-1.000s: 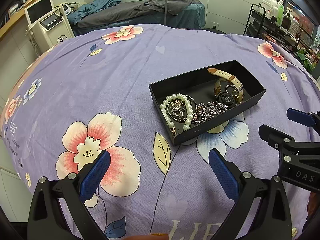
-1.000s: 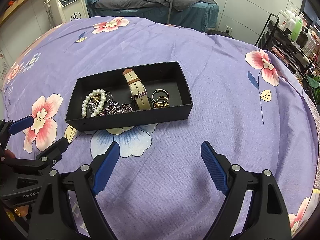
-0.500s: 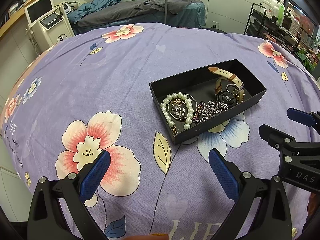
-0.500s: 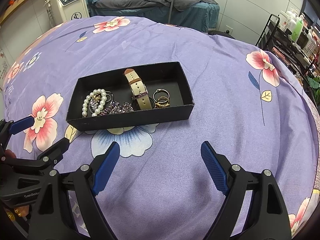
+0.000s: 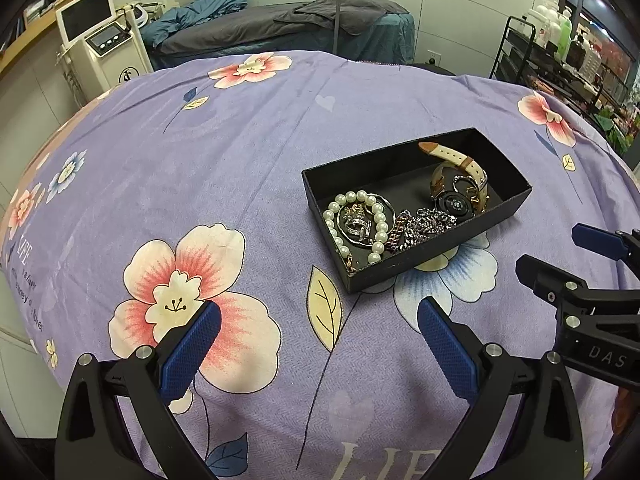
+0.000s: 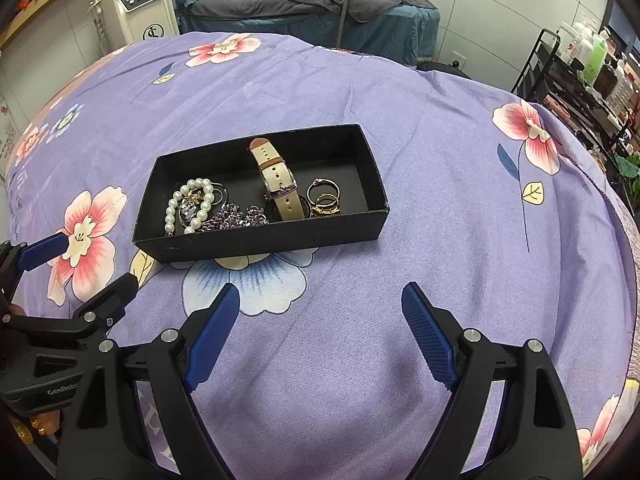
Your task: Organize jewelry
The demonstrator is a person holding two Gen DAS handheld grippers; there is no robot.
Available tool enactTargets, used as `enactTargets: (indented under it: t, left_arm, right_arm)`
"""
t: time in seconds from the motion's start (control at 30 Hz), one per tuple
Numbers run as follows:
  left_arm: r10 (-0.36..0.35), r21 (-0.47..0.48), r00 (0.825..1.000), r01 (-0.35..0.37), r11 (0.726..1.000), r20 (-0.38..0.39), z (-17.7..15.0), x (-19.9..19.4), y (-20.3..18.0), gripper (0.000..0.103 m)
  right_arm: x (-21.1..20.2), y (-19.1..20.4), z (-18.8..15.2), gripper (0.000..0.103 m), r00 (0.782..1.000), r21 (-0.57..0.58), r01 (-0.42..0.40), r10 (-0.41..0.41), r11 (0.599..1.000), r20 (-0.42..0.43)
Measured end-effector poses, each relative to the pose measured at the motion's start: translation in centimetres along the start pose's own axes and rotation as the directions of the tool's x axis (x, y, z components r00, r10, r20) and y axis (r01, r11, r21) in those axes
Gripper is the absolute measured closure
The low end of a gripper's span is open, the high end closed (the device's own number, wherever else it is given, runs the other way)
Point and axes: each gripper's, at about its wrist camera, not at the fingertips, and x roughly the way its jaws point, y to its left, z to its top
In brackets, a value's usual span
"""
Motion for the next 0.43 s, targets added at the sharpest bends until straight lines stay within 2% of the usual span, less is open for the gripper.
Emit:
enactTargets:
  t: [0.27, 0.43]
  left_arm:
    - [0.014, -0.002, 1.000, -0.014, 1.000, -0.016, -0.11, 0.14, 0.03, 0.006]
    - [-0.005, -0.017, 1.000, 0.005, 1.000, -0.027, -0.18, 0.30, 0.18, 0.006]
  right_arm:
    - [0.02, -0.06, 0.03, 0.020, 1.000, 0.002, -0.001, 0.001, 1.000, 0.001]
    - [0.07, -0.02, -0.02, 0.020, 1.000, -0.001, -0.001, 0.001, 1.000, -0.003]
